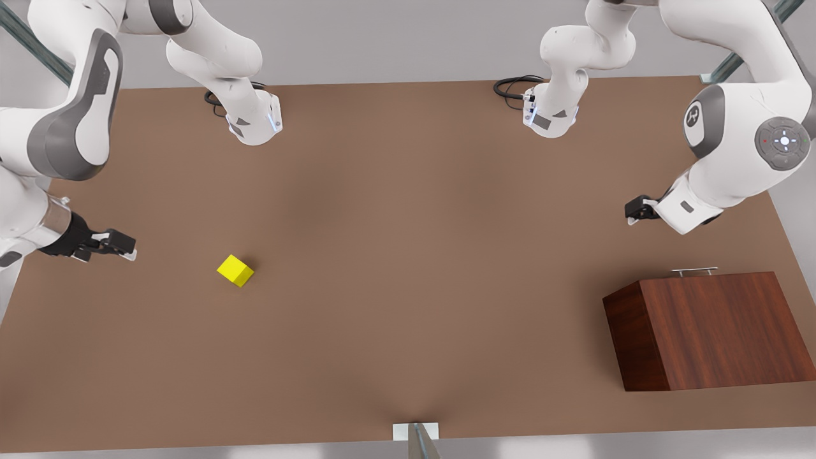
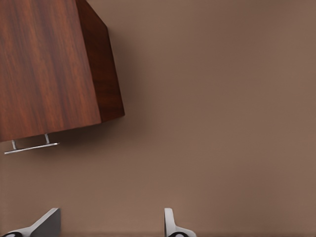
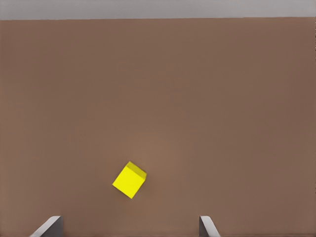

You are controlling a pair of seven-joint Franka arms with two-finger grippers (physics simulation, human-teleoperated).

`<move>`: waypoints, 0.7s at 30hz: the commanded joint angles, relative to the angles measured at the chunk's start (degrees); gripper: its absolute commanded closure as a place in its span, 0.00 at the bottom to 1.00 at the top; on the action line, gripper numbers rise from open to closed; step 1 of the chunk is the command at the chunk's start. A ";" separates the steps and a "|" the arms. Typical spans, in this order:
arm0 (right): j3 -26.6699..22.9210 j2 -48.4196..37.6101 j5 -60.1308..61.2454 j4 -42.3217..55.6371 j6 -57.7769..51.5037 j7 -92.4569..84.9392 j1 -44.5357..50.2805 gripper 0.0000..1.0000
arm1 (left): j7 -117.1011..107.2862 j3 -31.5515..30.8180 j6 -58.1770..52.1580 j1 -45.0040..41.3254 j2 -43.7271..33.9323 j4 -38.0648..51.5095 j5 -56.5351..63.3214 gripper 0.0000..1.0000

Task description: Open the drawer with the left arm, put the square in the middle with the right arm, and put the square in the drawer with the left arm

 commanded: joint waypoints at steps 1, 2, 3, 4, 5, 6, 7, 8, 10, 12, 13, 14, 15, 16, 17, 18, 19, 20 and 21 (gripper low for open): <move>0.04 -0.04 0.00 -0.09 0.01 0.01 0.21 0.00 | -0.04 0.00 0.00 0.07 0.01 0.00 0.11 0.00; -0.04 -1.18 0.09 -3.16 0.72 0.01 0.13 0.00 | -2.84 0.09 0.35 0.07 0.10 -0.17 0.11 0.00; -0.04 -1.44 0.35 -4.04 0.72 0.01 0.21 0.00 | -9.07 0.18 1.23 0.60 0.19 -0.61 0.29 0.00; -0.04 -1.71 0.70 -7.55 2.03 -0.43 0.13 0.00 | -16.64 0.97 3.25 0.69 0.36 -1.66 1.25 0.00; -0.04 -2.68 0.79 -12.92 7.21 -0.69 0.13 0.00 | -23.40 3.25 6.93 0.69 -1.30 -5.00 1.25 0.00; 0.04 -2.67 0.79 -15.64 9.85 -1.48 0.21 0.00 | -30.00 4.92 10.80 0.69 -3.76 -9.31 1.25 0.00; 0.22 -2.68 1.14 -19.86 15.03 -6.03 0.13 0.00 | -33.61 6.15 15.72 0.69 -6.92 -15.10 1.25 0.00; 0.13 -2.68 3.60 -22.67 17.86 -13.25 -0.23 0.00 | -37.30 7.38 21.35 0.78 -9.56 -20.64 1.17 0.00; 0.13 -2.68 3.52 -32.16 26.64 -20.19 0.04 0.00 | -42.57 10.20 32.86 0.78 -14.49 -31.02 1.17 0.00; 0.13 -2.06 3.52 -37.79 32.70 -30.82 -0.05 0.00 | -50.22 10.55 39.63 0.78 -14.49 -35.06 1.08 0.00; 0.13 -1.97 3.52 -40.69 36.13 -36.28 -0.23 0.00 | -52.59 10.64 42.80 1.66 -14.49 -37.17 1.08 0.00; 0.13 -1.01 3.52 -42.80 38.33 -40.41 -0.05 0.00 | -55.84 10.64 44.82 2.27 -14.22 -38.67 1.08 0.00; 0.13 -0.39 3.43 -45.79 41.49 -44.81 0.04 0.00 | -58.92 11.51 46.84 2.80 -14.14 -40.43 0.99 0.00; 0.22 0.22 3.52 -48.25 44.13 -49.47 0.30 0.00 | -62.17 11.87 47.72 2.80 -13.87 -40.95 0.73 0.00; 0.83 0.40 3.43 -50.71 47.12 -49.82 0.48 0.00 | -63.76 12.66 50.27 2.80 -13.87 -42.62 0.64 0.00; 1.28 1.45 3.34 -50.80 48.44 -49.74 1.18 0.00 | -64.55 13.19 51.59 2.80 -13.08 -42.98 0.64 0.00; 1.71 2.33 3.17 -50.71 49.32 -49.82 1.97 0.00 | -65.25 14.06 51.94 3.15 -12.38 -42.98 0.55 0.00; 1.71 3.04 3.16 -50.80 50.20 -49.82 3.29 0.00 | -67.01 14.50 53.52 3.15 -11.77 -43.07 0.55 0.00; 1.89 3.48 3.16 -50.80 50.46 -49.91 3.82 0.00 | -67.28 14.94 53.61 3.59 -11.24 -43.15 0.46 0.00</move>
